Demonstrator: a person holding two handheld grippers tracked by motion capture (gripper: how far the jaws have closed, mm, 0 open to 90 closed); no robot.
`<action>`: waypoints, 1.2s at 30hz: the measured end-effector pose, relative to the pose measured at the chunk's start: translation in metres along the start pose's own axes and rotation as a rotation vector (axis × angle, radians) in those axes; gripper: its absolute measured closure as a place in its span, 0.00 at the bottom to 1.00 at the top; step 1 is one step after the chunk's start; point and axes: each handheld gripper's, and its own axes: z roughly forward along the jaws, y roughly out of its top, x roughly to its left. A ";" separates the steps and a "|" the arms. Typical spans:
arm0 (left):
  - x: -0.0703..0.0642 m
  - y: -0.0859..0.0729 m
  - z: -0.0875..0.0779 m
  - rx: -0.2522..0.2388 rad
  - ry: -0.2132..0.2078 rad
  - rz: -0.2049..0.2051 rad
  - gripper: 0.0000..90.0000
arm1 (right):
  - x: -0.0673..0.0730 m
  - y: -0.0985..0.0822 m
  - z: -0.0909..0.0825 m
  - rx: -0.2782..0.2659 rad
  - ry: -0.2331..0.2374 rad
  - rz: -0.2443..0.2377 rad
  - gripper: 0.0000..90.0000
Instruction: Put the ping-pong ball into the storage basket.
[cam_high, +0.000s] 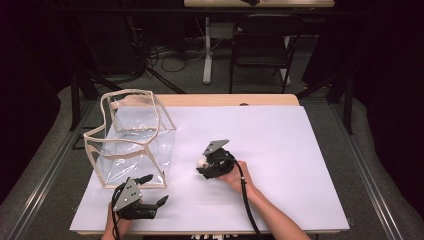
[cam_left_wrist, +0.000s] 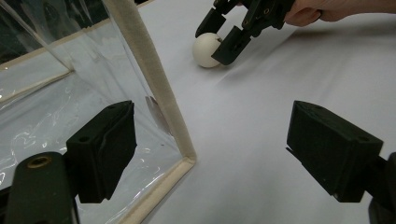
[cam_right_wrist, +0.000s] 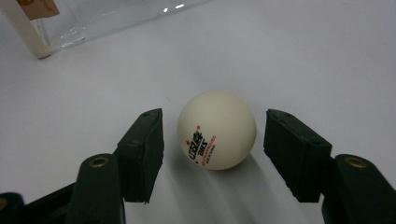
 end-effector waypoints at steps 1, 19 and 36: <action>0.000 0.000 0.000 -0.001 0.002 0.000 0.18 | 0.000 0.000 0.001 0.004 -0.004 0.003 0.45; 0.000 0.000 0.000 0.010 -0.003 0.003 0.18 | -0.001 -0.002 0.000 0.013 -0.019 0.003 0.56; -0.002 0.000 0.001 0.009 -0.014 0.010 0.18 | 0.003 0.004 -0.015 -0.023 -0.039 -0.021 0.56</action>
